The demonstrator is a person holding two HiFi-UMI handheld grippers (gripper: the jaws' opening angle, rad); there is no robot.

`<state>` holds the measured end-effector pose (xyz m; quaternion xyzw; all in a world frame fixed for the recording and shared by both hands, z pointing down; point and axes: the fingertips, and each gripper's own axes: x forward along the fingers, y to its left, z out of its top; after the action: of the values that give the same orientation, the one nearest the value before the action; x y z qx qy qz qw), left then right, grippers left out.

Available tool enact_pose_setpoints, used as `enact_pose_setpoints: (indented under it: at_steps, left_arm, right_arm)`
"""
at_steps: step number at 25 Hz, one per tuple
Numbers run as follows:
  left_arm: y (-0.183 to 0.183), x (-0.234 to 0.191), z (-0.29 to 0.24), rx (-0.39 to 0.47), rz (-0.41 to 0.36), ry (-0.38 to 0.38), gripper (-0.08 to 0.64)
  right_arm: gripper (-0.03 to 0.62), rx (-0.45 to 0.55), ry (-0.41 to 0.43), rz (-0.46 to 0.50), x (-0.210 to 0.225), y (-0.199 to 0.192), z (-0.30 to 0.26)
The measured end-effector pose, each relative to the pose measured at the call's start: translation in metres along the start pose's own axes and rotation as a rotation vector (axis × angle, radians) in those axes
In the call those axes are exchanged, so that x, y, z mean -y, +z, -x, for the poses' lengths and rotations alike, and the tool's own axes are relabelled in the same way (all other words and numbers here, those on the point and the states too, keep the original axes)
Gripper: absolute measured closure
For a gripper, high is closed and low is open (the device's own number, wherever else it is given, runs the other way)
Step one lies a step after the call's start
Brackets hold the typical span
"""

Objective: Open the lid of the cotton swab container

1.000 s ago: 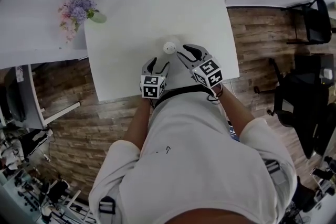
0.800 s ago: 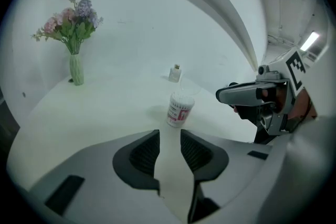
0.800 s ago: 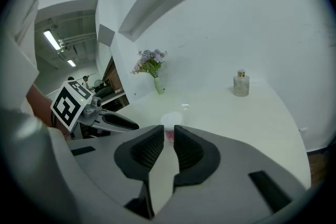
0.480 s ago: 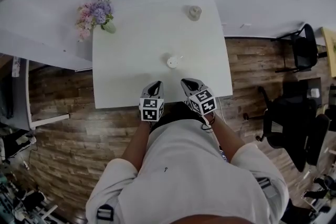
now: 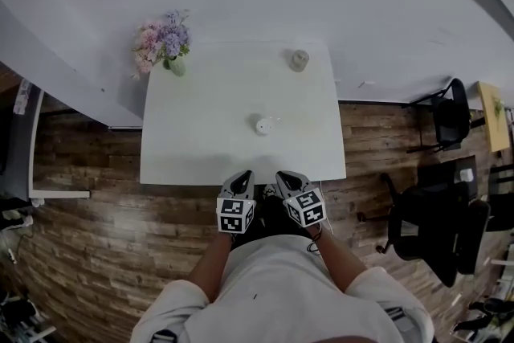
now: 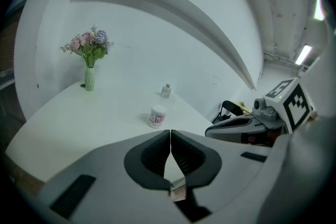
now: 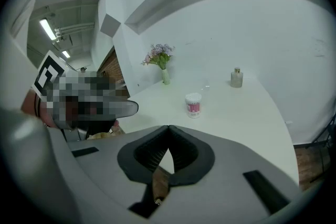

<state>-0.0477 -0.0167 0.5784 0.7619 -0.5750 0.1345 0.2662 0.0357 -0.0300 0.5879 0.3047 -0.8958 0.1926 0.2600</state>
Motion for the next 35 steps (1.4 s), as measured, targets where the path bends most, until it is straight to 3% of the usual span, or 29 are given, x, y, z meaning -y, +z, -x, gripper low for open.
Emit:
enact_pose_setpoints:
  at_steps: [4, 8, 17, 25, 29, 35]
  left_arm:
    - [0.001, 0.009, 0.008, 0.02, 0.017, 0.014, 0.538]
    - [0.021, 0.014, 0.013, 0.053, 0.007, 0.041, 0.537]
    - [0.123, 0.043, 0.028, 0.248, -0.071, 0.141, 0.537]
    - [0.206, 0.063, 0.054, 0.404, -0.117, 0.192, 0.537]
    - [0.219, 0.062, 0.061, 0.438, -0.12, 0.226, 0.537]
    - [0.213, 0.05, 0.06, 0.421, -0.11, 0.265, 0.537]
  right_arm:
    - [0.594, 0.018, -0.011, 0.02, 0.002, 0.004, 0.016]
    - [0.594, 0.083, -0.003, 0.035, 0.012, 0.032, 0.025]
    - [0.594, 0.278, 0.022, 0.173, 0.035, 0.133, 0.078]
    - [0.594, 0.463, 0.024, 0.228, 0.045, 0.206, 0.127]
    - [0.594, 0.498, 0.033, 0.23, 0.051, 0.218, 0.135]
    - [0.594, 0.494, 0.022, 0.214, 0.068, 0.218, 0.129]
